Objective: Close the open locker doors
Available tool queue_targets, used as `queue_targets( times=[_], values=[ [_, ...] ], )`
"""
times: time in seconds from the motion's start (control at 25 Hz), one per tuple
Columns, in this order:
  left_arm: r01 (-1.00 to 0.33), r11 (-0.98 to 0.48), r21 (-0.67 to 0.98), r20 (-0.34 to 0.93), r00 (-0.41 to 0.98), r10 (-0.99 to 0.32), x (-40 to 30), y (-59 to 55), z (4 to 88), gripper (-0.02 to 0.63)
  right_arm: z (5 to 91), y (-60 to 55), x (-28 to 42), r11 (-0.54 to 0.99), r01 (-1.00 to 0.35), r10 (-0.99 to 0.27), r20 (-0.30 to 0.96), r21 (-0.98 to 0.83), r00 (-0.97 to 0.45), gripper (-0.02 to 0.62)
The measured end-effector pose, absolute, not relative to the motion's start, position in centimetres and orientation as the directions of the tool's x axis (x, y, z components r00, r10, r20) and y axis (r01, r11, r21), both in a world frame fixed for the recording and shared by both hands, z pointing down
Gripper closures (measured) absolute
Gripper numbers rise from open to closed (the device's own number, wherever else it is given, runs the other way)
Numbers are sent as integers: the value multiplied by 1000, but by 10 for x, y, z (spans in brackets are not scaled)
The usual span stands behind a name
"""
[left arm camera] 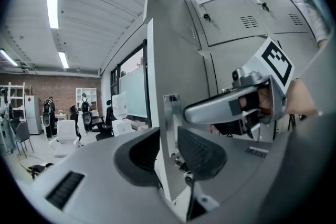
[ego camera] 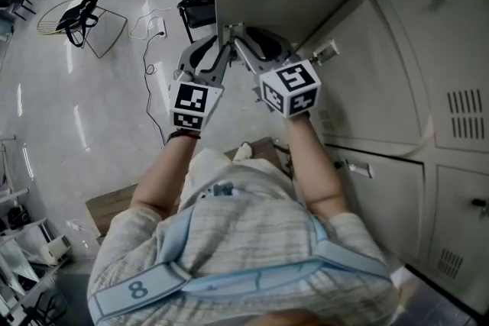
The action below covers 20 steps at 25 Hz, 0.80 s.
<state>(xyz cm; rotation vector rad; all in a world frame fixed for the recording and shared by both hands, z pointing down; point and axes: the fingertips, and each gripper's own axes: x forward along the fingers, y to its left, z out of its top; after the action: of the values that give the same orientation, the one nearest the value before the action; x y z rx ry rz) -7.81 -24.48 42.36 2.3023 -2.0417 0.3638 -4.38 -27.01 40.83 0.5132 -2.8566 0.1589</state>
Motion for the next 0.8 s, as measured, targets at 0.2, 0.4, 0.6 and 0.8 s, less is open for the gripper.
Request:
queue_targets(
  times=[0.2, 0.4, 0.6, 0.8],
  values=[
    [-988, -89, -129, 196, 62, -979, -85, -255, 422, 512, 412, -276, -40, 939, -339, -314, 250, -63, -916, 479],
    [-985, -94, -142, 182, 67, -981, -92, -273, 424, 512, 416, -284, -38, 940, -338, -316, 243, -55, -917, 479],
    [-983, -116, -145, 154, 94, -984, -103, -293, 426, 512, 421, -297, -41, 928, -369, -350, 234, -42, -907, 479],
    [-978, -154, -143, 149, 133, -980, -114, -316, 425, 512, 424, -311, -49, 916, -398, -378, 232, -45, -896, 479]
  ],
)
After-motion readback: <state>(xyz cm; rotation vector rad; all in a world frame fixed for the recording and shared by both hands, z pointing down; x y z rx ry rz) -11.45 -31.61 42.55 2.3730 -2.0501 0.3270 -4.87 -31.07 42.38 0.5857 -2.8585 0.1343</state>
